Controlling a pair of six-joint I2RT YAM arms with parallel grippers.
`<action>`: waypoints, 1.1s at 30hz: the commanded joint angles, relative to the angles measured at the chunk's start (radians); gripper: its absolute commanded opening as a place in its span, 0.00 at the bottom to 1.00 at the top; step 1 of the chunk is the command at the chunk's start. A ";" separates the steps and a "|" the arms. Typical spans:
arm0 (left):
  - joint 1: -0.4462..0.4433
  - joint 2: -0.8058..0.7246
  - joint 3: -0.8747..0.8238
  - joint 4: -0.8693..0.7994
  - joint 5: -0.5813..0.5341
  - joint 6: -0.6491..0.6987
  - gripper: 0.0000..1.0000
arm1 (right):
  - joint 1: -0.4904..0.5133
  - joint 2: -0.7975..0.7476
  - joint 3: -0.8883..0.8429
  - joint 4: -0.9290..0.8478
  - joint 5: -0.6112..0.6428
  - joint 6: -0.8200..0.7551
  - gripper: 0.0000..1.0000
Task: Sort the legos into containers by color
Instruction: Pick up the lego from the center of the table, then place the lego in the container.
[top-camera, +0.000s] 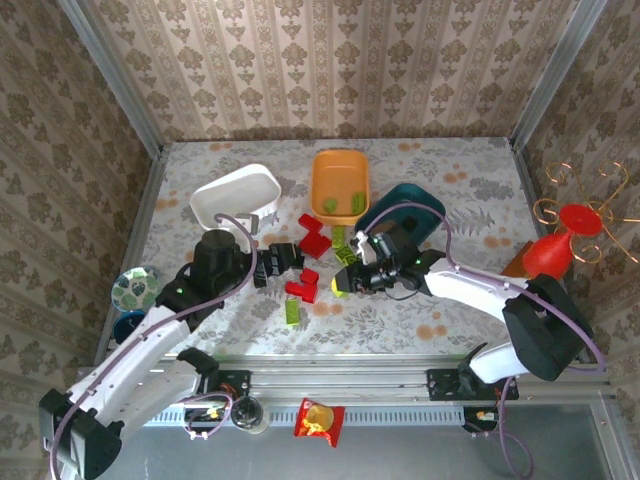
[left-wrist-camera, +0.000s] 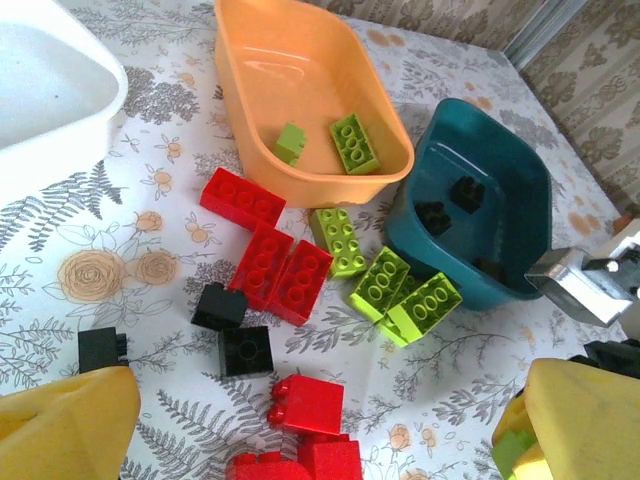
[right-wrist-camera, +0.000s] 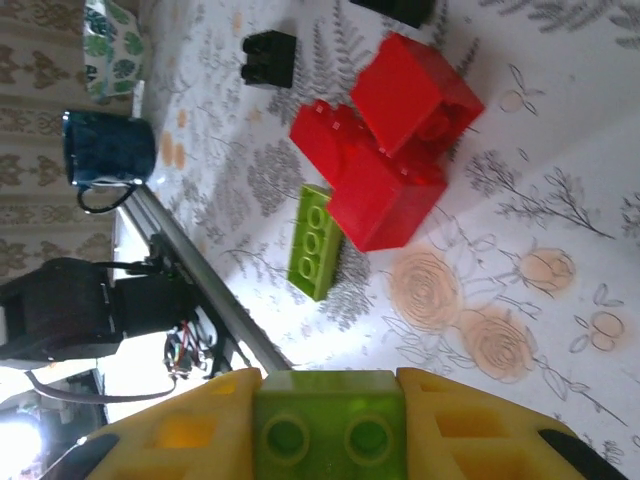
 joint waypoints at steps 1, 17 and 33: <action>0.013 -0.030 -0.013 0.031 0.044 -0.022 1.00 | -0.023 -0.014 0.097 0.004 -0.058 0.014 0.32; 0.023 -0.091 -0.031 -0.055 0.008 -0.004 0.97 | -0.029 0.564 0.901 -0.384 0.894 -0.359 0.38; -0.119 0.159 -0.048 0.040 0.059 0.033 0.91 | -0.045 0.601 1.019 -0.379 0.947 -0.372 0.74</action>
